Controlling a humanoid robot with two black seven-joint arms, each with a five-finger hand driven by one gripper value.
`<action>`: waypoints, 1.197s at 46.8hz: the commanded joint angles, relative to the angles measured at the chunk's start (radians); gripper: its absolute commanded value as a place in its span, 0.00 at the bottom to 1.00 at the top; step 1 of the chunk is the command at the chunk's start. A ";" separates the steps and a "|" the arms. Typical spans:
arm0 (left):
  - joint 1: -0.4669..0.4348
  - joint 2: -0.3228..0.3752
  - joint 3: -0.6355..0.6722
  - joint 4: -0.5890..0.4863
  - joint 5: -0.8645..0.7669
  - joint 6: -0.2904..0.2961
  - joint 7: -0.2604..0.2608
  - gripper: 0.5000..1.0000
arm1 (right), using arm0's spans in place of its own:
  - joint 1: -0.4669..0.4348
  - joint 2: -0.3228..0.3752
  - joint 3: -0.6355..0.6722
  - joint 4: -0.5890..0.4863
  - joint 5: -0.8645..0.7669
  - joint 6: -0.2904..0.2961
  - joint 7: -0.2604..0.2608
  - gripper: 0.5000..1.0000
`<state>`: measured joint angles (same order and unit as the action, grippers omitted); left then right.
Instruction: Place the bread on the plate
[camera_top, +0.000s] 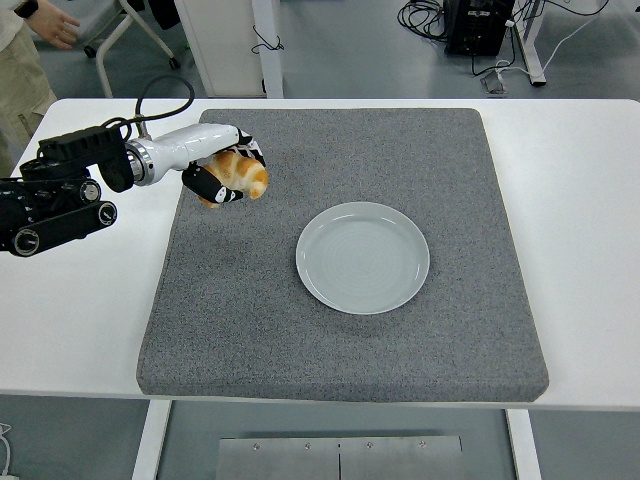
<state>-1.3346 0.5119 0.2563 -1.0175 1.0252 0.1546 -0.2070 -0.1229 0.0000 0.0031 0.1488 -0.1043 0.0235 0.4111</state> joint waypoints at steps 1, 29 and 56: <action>-0.038 0.010 0.001 -0.001 -0.005 -0.023 0.000 0.00 | 0.000 0.000 0.000 0.000 0.000 -0.001 0.000 1.00; -0.282 0.013 0.001 -0.003 -0.007 -0.142 0.000 0.00 | 0.000 0.000 0.000 0.000 0.000 0.001 0.000 1.00; -0.363 -0.185 -0.005 -0.018 -0.004 -0.202 -0.055 0.00 | 0.000 0.000 0.000 0.000 0.000 0.001 0.000 1.00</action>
<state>-1.6928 0.3478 0.2531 -1.0339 1.0234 -0.0386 -0.2576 -0.1227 0.0000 0.0031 0.1488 -0.1043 0.0239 0.4111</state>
